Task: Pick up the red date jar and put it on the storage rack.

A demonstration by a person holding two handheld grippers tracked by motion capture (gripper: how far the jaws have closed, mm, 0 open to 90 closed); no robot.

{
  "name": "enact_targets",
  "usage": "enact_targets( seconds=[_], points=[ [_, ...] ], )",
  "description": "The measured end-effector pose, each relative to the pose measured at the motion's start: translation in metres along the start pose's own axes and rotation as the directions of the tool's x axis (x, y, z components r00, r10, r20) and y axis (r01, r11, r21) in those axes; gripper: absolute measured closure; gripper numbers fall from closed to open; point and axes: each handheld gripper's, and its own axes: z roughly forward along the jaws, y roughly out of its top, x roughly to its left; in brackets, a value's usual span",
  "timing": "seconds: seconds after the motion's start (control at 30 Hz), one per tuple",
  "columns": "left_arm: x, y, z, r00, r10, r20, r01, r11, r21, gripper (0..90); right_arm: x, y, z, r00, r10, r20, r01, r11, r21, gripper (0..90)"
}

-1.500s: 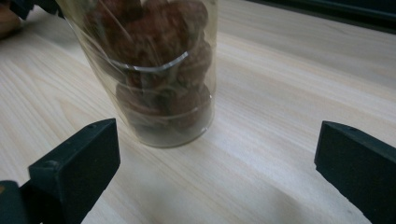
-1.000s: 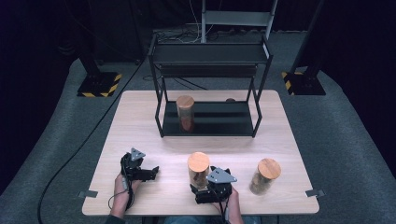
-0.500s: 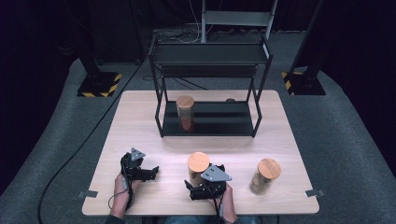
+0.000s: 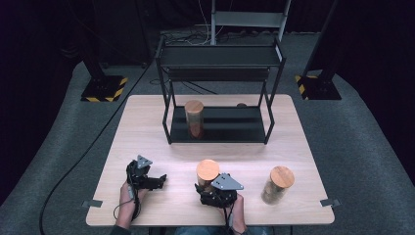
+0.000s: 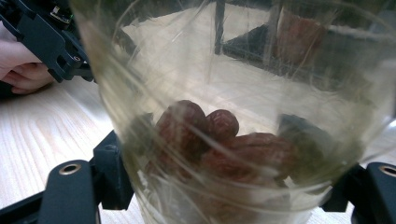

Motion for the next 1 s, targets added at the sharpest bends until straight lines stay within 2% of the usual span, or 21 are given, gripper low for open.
enact_targets(
  seconds=[0.43, 1.0],
  points=[
    [0.0, 0.0, 0.0, 1.0, -0.001, 0.0, 0.001, 1.0, -0.001, 0.0, -0.002, 0.001, -0.004, 0.9993, 0.019, 0.031, -0.019, 1.0, -0.009, 24.5],
    [0.0, 0.0, 0.0, 1.0, 0.0, -0.002, 0.0, 1.0, 0.0, 0.0, -0.012, 0.012, -0.015, 0.9961, 0.019, 0.086, -0.017, 0.999, -0.032, 24.5]
  ],
)
